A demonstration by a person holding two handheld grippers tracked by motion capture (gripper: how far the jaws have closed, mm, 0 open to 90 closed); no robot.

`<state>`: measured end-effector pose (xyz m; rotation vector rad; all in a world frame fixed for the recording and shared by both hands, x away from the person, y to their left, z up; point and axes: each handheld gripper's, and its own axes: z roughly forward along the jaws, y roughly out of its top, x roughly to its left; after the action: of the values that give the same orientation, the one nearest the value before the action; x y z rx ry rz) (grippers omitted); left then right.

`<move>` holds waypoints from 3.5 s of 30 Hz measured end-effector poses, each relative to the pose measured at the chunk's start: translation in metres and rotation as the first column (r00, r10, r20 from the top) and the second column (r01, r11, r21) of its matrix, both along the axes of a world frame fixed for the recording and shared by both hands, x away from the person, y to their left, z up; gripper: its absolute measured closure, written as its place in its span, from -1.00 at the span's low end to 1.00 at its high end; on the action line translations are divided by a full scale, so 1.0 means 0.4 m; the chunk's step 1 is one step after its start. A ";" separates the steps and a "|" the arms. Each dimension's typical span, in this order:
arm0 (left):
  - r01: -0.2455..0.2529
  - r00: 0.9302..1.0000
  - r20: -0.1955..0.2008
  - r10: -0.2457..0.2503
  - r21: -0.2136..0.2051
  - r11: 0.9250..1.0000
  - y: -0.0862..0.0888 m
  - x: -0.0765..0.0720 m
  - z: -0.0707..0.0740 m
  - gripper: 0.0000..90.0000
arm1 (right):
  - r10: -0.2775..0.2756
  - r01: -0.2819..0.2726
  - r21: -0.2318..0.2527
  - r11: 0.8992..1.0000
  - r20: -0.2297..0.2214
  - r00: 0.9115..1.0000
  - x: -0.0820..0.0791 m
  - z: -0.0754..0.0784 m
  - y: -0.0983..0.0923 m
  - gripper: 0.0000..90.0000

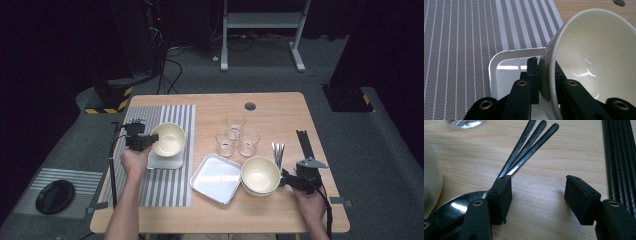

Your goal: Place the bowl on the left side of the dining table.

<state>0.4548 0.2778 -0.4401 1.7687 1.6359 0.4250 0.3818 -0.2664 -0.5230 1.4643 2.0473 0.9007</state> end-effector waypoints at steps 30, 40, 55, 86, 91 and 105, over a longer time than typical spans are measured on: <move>-0.048 0.998 -0.047 0.047 -0.033 0.998 0.021 0.041 -0.062 0.84 | -0.002 0.002 -0.006 1.000 0.004 1.000 0.000 0.000 0.000 -0.15; -0.069 0.996 -0.054 0.066 -0.041 0.997 0.036 0.041 -0.076 0.84 | -0.002 0.002 -0.006 1.000 0.005 1.000 0.000 0.000 0.000 -0.15; -0.074 0.994 -0.085 0.072 -0.030 0.997 0.044 0.048 -0.097 0.84 | -0.002 0.002 -0.006 1.000 0.004 1.000 0.000 0.000 0.000 -0.15; -0.104 0.990 -0.093 0.103 -0.006 0.995 0.043 0.061 -0.116 0.83 | -0.002 0.002 -0.006 1.000 0.004 1.000 0.000 0.000 0.000 -0.15; -0.103 0.990 -0.095 0.103 0.001 0.995 0.045 0.062 -0.119 0.83 | -0.002 0.002 -0.006 1.000 0.004 1.000 0.000 0.000 0.000 -0.15; -0.107 0.992 -0.071 0.105 -0.018 0.994 0.048 0.060 -0.119 0.77 | -0.004 0.004 -0.005 1.000 0.004 1.000 0.000 0.000 0.001 -0.15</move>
<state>0.4786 0.2970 -0.4876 1.7033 1.7827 0.3969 0.3819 -0.2661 -0.5231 1.4625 2.0415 0.8950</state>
